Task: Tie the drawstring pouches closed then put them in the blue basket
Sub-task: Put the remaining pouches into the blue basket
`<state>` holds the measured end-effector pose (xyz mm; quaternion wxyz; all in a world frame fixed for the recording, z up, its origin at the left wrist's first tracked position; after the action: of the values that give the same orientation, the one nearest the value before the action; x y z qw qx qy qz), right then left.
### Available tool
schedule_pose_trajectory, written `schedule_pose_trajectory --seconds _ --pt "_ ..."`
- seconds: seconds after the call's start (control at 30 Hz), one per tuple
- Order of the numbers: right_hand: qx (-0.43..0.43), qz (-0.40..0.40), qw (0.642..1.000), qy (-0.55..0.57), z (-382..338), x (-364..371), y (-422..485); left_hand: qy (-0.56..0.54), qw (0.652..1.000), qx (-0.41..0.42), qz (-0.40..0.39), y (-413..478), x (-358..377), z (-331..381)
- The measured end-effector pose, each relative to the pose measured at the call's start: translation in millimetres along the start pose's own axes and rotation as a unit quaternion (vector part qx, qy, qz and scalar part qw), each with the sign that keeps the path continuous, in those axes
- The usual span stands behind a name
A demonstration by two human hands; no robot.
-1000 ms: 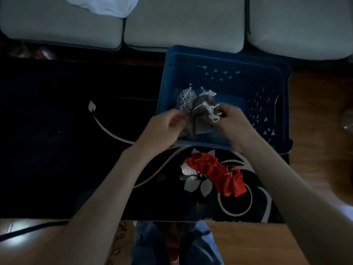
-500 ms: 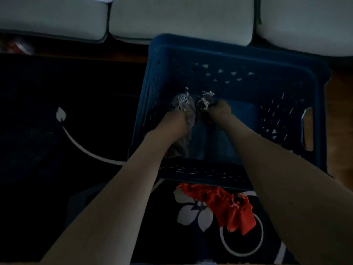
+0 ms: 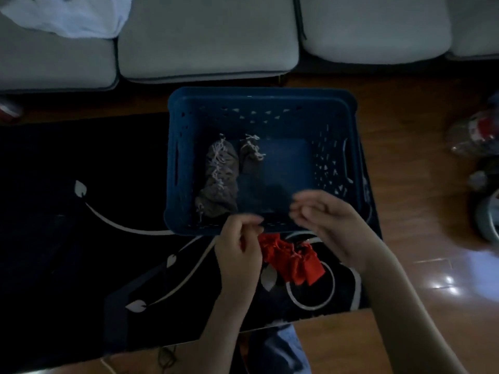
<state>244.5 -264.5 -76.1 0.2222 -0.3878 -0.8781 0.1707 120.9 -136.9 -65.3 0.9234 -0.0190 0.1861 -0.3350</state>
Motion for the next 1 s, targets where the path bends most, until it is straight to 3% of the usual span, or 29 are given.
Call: schedule_pose_trajectory --seconds 0.07,0.17,0.27,0.33,0.37,0.43,0.5,0.57,0.7,0.77,0.87,1.0 --pt "0.016 -0.008 0.998 0.055 23.4 -23.7 -33.4 0.053 0.995 0.087 -0.022 -15.1 2.6 -3.1" --pt "0.069 0.024 0.997 0.003 89.1 -58.5 -62.9 0.149 0.957 0.233 -0.085 -29.5 17.3 -3.3" --pt "0.086 0.121 0.979 -0.142 150.4 -93.4 -62.5 0.214 0.876 0.402 -0.160 -59.8 30.6 -15.1" --pt "0.100 0.203 0.926 -0.301 178.7 -114.9 -59.8 0.254 0.828 0.432 -0.252 -81.9 40.7 -46.0" --pt "0.119 0.231 0.891 -0.371 187.5 -123.3 -57.8 0.279 0.818 0.398 -0.308 -84.9 47.8 -64.8" --pt "0.173 0.262 0.856 -0.410 204.3 -129.1 -59.4 0.331 0.842 0.207 -0.372 -83.3 56.5 -118.7" --pt "0.182 0.260 0.852 -0.418 207.3 -123.6 -54.7 0.326 0.886 -0.082 -0.319 -68.9 44.5 -167.7" --pt "0.167 0.250 0.857 -0.419 209.6 -117.2 -46.7 0.259 0.894 -0.264 -0.252 -67.1 37.6 -198.0" --pt "0.139 0.195 0.878 -0.414 222.2 -99.8 -34.8 0.135 0.886 -0.321 -0.305 -79.9 77.2 -201.4" --pt "0.118 0.192 0.891 -0.393 229.7 -92.3 -35.3 0.108 0.894 -0.327 -0.287 -84.8 88.4 -197.8" --pt "0.095 0.225 0.924 -0.294 235.0 -84.6 -42.3 0.117 0.909 -0.320 -0.241 -85.4 89.9 -199.9" --pt "0.097 0.216 0.958 -0.159 233.6 -75.5 -52.6 0.155 0.906 -0.300 -0.253 -88.7 89.2 -213.8"
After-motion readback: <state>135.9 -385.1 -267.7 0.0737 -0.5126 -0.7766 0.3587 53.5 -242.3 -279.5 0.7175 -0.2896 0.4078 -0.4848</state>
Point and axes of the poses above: each hand's wrist, its own y-axis towards the middle knuckle, its own x-axis out of the palm, z = x × y, the point moved 7 cm from there along y, towards the middle knuckle, and after that the axes turned 7 degrees about -x, right-handed, at the moved point
